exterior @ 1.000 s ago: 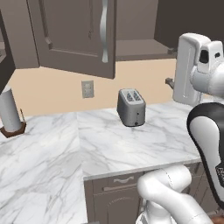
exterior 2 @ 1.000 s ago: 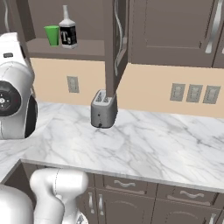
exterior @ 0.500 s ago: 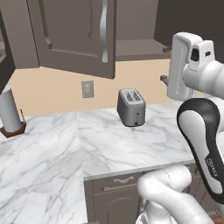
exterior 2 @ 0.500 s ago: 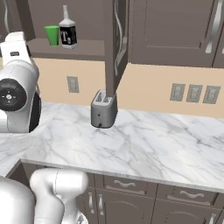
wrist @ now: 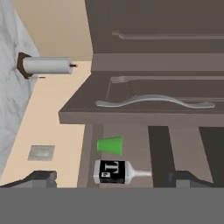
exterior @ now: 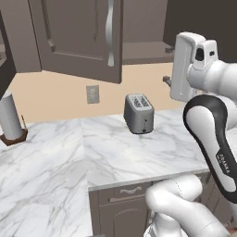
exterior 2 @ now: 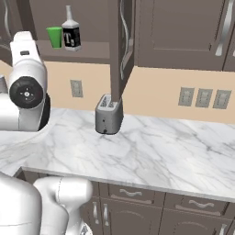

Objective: Open the cabinet directly in front. Then move the liquor and the cup to the dining counter with the candle on it.

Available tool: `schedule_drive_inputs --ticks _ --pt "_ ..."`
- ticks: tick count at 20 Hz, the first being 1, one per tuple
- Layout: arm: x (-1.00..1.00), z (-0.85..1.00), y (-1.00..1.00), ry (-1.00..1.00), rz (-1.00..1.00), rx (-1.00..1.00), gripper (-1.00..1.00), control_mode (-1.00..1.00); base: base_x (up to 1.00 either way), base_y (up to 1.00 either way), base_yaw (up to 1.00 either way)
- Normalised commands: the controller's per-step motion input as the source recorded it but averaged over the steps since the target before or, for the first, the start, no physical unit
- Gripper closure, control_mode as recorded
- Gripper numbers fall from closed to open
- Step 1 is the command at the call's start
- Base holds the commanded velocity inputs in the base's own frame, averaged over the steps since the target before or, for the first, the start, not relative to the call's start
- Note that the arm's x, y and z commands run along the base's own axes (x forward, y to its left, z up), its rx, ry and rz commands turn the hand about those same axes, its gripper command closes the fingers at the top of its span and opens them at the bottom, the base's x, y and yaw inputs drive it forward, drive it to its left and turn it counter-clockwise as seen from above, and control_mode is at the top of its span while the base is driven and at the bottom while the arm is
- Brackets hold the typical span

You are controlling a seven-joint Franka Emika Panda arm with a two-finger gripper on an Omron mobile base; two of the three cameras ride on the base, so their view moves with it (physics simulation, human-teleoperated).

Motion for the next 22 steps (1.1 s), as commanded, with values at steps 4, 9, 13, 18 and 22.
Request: schedule_drive_inputs --ticks 4,9,13,18,22 --pt "0.31 0.0 0.25 0.0 0.11 0.0 -1.0 -1.0 0.0 0.0 0.0" --pt "0.32 0.0 0.21 0.0 0.11 0.0 -1.0 -1.0 0.0 0.0 0.0" --pt "0.36 0.0 0.13 0.0 0.1 0.0 -1.0 -1.0 0.0 0.0 0.0" --pt "0.38 0.0 0.07 -0.01 0.1 0.01 -1.0 -1.0 0.0 0.0 0.0" --pt "0.19 0.0 0.21 -0.04 0.1 0.0 -1.0 -1.0 0.0 0.0 0.0"
